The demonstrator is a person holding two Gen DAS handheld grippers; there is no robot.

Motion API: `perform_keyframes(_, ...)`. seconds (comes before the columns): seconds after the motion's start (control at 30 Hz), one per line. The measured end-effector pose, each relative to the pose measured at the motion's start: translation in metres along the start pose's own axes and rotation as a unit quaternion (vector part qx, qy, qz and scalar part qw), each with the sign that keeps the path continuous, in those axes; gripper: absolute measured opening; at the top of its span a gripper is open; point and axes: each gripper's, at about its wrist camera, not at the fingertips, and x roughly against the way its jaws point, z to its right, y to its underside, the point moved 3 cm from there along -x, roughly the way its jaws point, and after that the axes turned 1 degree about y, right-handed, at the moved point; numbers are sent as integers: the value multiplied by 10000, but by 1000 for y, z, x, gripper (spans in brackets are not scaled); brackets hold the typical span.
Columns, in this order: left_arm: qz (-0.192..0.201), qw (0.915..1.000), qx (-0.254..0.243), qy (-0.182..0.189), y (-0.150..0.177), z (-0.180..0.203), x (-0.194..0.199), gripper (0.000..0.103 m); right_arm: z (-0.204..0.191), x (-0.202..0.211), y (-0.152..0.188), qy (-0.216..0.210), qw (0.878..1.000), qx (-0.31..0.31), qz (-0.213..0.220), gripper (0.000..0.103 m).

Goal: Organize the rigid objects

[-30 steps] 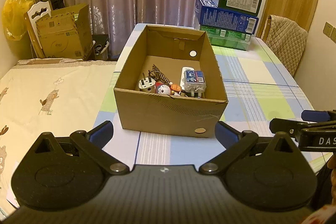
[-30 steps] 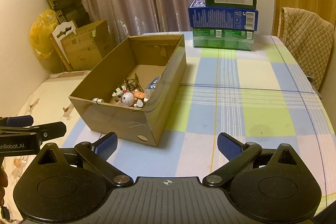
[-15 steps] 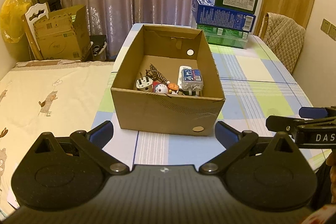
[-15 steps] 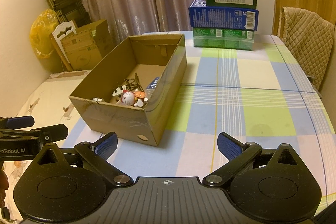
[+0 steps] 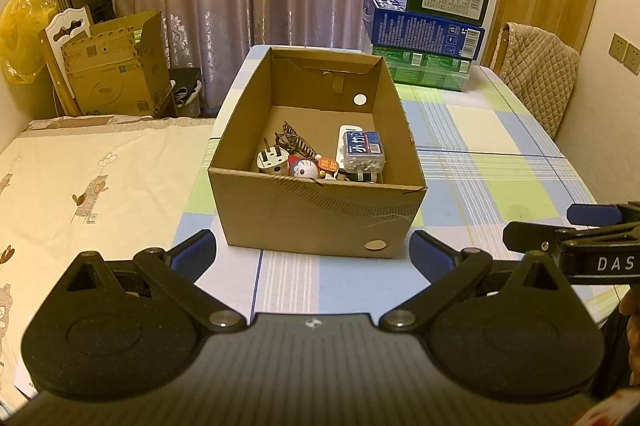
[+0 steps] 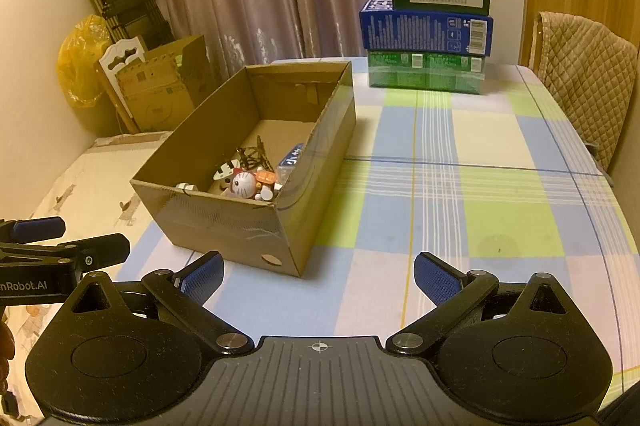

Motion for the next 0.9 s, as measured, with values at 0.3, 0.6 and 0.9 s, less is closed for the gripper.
perform_keyframes(0.3, -3, 10000, -9, 12, 0, 0, 0, 102, 0, 0, 0, 2, 10000, -8, -1, 99)
perform_keyframes(0.6, -3, 10000, -12, 18, 0, 0, -1, 102, 0, 0, 0, -1, 10000, -7, -2, 99)
perform_keyframes(0.9, 3, 10000, -11, 25, -1, 0, -1, 102, 2, 0, 0, 0, 10000, -14, -4, 99)
